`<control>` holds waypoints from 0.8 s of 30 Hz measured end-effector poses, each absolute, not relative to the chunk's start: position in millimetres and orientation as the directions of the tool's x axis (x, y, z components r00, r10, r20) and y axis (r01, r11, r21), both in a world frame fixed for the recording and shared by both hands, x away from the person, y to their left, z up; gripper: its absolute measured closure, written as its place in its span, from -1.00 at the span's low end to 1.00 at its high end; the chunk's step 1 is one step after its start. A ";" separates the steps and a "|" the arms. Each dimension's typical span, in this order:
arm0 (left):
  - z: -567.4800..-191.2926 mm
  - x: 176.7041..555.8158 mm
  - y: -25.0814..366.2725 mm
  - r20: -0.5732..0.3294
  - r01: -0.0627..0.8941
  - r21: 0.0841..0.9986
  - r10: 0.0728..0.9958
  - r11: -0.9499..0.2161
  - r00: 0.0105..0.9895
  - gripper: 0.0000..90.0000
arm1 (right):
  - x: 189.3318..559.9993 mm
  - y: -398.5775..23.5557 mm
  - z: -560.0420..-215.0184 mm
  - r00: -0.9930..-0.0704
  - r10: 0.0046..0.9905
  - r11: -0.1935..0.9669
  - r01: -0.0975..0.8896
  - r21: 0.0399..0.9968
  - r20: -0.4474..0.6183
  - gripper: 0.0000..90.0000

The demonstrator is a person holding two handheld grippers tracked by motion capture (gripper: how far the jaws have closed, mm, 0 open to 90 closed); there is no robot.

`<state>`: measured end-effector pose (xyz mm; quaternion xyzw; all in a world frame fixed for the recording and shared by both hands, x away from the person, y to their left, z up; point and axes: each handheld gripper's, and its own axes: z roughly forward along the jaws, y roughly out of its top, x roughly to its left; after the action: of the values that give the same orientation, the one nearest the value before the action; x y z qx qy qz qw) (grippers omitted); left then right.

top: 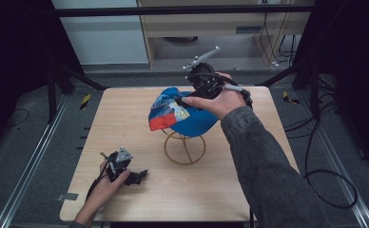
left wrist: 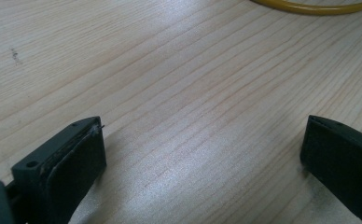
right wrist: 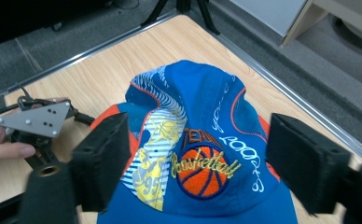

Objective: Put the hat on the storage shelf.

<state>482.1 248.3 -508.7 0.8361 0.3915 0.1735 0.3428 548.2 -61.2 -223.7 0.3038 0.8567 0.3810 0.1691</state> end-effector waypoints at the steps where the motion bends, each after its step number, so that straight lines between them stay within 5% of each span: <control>1: -508.8 482.1 248.2 0.021 0.536 0.710 0.775 -0.456 0.632 -1.00 | 547.4 -61.1 -223.7 -0.755 0.653 0.522 0.393 0.757 -0.058 -0.59; 10: -508.8 482.1 248.2 0.020 0.536 0.711 0.775 -0.455 0.631 -1.00 | 538.6 -66.6 -223.7 -0.745 0.664 0.498 0.371 0.784 -0.069 -0.82; 24: -508.8 482.1 248.1 0.020 0.537 0.711 0.776 -0.454 0.631 -1.00 | 522.9 -100.8 -226.3 -0.710 0.702 0.430 0.357 0.829 -0.058 -0.85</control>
<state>482.1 248.1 -508.8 0.8348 0.3930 0.1738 0.3441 522.9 -100.8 -226.3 0.3224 0.8209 0.4256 0.2027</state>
